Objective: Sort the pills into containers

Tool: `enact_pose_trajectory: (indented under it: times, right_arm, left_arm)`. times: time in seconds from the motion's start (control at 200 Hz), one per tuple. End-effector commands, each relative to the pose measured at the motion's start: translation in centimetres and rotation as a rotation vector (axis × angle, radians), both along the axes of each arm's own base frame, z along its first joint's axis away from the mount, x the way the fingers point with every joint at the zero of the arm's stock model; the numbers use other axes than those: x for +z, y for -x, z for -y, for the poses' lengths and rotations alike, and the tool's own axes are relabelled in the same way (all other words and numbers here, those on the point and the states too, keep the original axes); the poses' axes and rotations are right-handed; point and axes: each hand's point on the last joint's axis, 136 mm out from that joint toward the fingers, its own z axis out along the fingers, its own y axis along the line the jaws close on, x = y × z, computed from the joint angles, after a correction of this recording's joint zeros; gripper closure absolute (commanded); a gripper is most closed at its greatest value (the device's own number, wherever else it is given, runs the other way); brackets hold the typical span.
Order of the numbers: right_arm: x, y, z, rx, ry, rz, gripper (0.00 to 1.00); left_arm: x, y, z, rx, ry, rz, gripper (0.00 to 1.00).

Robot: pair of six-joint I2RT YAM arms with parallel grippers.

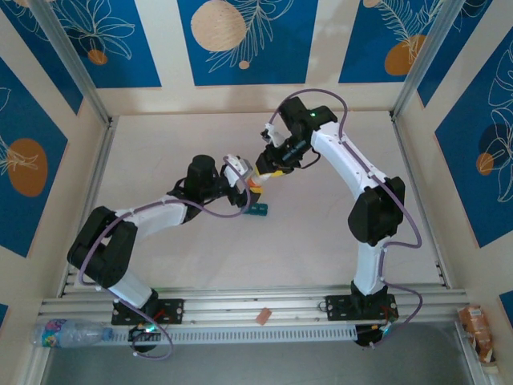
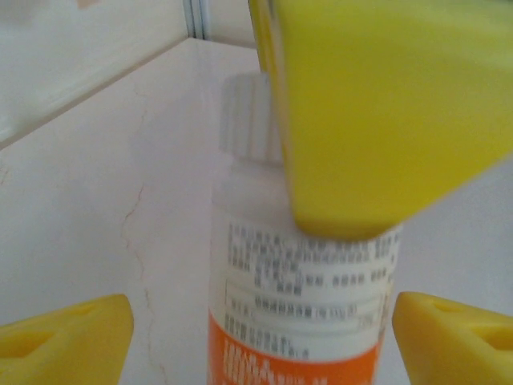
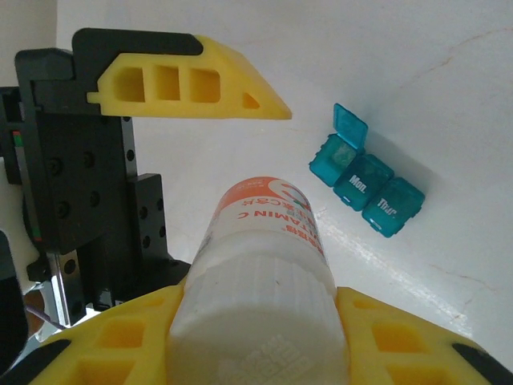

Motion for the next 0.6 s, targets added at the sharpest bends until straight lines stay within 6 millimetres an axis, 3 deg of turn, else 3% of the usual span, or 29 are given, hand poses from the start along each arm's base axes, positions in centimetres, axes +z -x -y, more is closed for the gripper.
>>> enact_pose_trajectory:
  times: [0.0, 0.265, 0.595]
  right_arm:
    - [1.2, 0.5, -1.1, 0.023, -0.059, -0.019, 0.64]
    - [2.0, 0.7, -2.0, 0.026, -0.106, -0.029, 0.64]
    - [1.5, 1.0, -2.2, 0.030, -0.099, -0.038, 0.64]
  left_arm:
    - [1.6, 0.1, 1.1, -0.042, 0.062, 0.013, 0.19]
    - [1.1, 0.4, 1.0, -0.047, 0.057, -0.005, 0.33]
    - [1.8, 0.5, 1.3, -0.060, 0.087, -0.013, 0.49]
